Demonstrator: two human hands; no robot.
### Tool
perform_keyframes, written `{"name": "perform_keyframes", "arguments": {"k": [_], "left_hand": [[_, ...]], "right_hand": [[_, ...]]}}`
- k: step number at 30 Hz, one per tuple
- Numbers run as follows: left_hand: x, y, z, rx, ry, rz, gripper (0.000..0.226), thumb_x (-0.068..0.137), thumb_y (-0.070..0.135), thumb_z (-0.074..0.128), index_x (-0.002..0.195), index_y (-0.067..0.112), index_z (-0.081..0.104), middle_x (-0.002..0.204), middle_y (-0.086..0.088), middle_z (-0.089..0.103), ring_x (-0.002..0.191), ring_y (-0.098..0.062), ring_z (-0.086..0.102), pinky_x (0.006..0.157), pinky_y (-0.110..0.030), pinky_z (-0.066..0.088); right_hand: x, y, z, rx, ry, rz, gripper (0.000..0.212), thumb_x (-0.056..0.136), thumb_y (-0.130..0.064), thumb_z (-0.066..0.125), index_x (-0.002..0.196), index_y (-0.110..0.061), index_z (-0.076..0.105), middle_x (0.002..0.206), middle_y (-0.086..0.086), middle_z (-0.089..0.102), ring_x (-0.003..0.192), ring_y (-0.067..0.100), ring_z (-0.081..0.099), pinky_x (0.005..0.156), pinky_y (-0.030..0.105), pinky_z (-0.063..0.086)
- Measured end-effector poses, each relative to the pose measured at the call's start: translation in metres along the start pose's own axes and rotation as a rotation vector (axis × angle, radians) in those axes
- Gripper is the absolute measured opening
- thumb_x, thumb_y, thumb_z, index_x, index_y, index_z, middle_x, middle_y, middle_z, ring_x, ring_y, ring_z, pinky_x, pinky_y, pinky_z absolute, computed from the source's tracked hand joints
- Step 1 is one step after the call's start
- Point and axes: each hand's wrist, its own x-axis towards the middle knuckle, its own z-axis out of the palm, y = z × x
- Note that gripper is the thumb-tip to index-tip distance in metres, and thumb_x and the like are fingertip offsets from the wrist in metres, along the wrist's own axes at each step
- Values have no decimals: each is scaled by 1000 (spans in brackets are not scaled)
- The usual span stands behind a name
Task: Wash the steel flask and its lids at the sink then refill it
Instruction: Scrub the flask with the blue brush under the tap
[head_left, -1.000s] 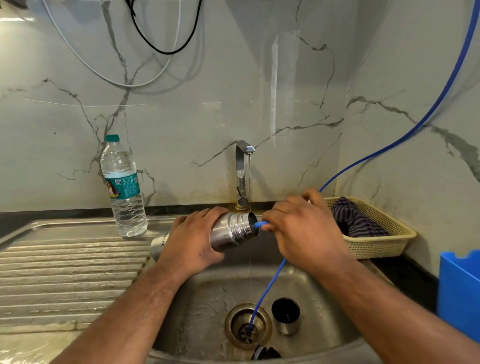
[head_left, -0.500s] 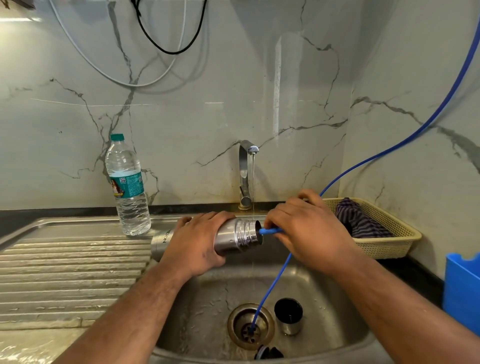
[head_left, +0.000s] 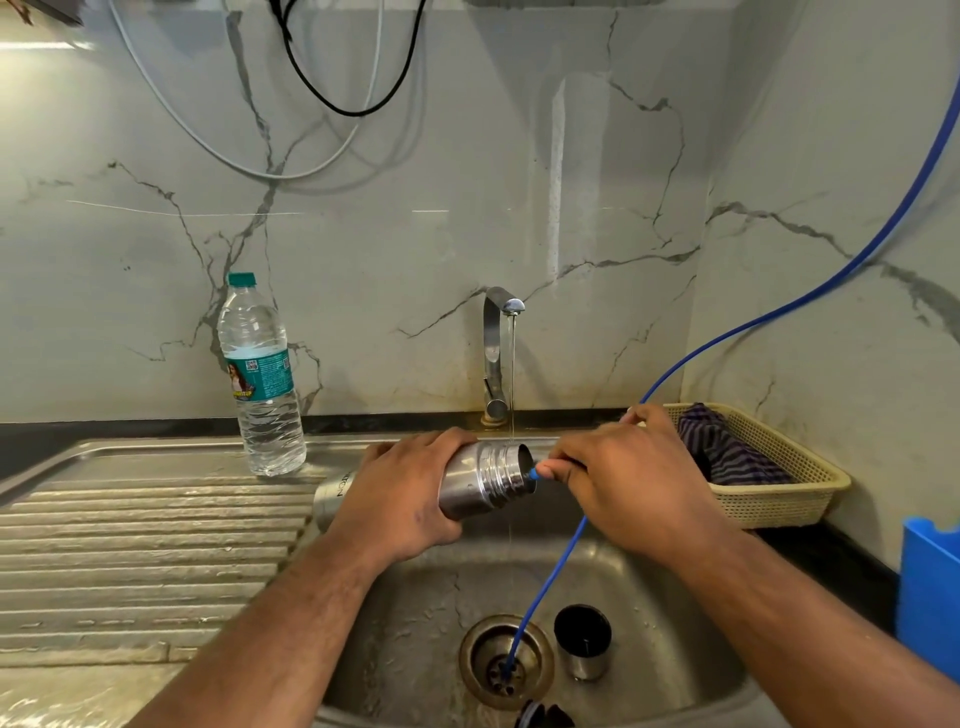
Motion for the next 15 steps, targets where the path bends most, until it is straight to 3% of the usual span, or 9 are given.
{"name": "perform_keyframes", "arguments": {"k": [3, 7, 11, 15], "left_hand": [[-1, 0, 0, -2, -16, -37, 91, 66, 42, 85, 143, 41, 37, 130, 17, 56, 112, -7, 53, 108, -36, 39], [-2, 3, 0, -44, -43, -65, 89, 67, 40, 86, 142, 40, 39, 128, 16, 58, 103, -5, 51, 105, -35, 42], [-5, 8, 1, -17, -74, -45, 87, 69, 39, 85, 142, 41, 38, 128, 16, 57, 100, -4, 47, 105, -34, 40], [-4, 7, 4, 34, -60, 22, 86, 69, 39, 85, 140, 45, 38, 132, 19, 54, 120, -7, 50, 115, -39, 33]], "right_hand": [[0, 3, 1, 96, 13, -62, 26, 91, -55, 68, 111, -41, 61, 105, -22, 63, 101, 1, 57, 104, 35, 22], [3, 5, 8, 33, 138, -107, 24, 77, -17, 83, 87, -34, 67, 80, -14, 65, 77, 12, 62, 98, 37, 26], [2, 7, 3, -84, 160, -170, 5, 87, -37, 75, 84, -34, 72, 74, -13, 68, 76, 13, 60, 99, 39, 29], [-1, 3, 2, -135, -96, -48, 32, 106, -49, 40, 88, -32, 61, 82, -9, 68, 82, 13, 59, 104, 42, 30]]}}
